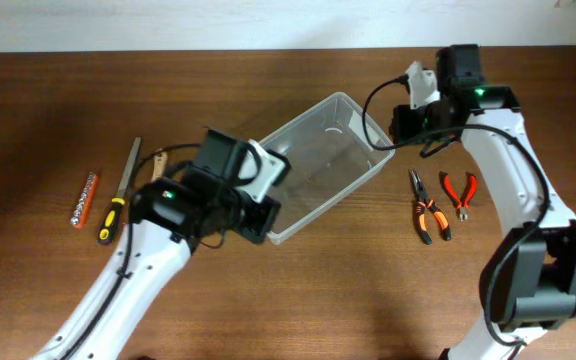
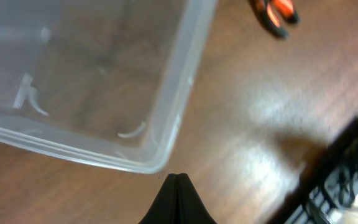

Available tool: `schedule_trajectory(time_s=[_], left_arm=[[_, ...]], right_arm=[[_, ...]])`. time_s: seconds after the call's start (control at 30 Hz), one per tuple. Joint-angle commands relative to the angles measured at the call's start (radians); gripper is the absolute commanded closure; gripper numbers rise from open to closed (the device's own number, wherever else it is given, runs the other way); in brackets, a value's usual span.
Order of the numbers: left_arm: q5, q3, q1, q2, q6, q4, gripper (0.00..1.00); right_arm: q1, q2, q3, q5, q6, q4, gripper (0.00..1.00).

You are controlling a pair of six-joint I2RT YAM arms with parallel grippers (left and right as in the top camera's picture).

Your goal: Pack container

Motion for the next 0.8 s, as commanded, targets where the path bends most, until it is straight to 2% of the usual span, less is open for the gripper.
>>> schedule_trajectory(time_s=[0.0,0.23,0.47,0.77], left_arm=[[-0.011,-0.033,-0.083,0.020,0.005,-0.019,0.98],[-0.151,-0.087,-0.211,0.082,0.005,0.013,0.98],[-0.172,-0.088,-0.219,0.238,0.005,0.114,0.98],[-0.177,-0.088,-0.219,0.368,0.005,0.169,0.98]], right_arm=[[0.028,0.032,0.014,-0.013,-0.001,-0.003,0.96],[0.034,0.039,0.011,-0.013,-0.001,-0.013,0.96],[0.036,0.040,-0.018,-0.013,0.072,-0.018,0.96],[0.080,0.069,-0.025,-0.012,0.073,0.005,0.96]])
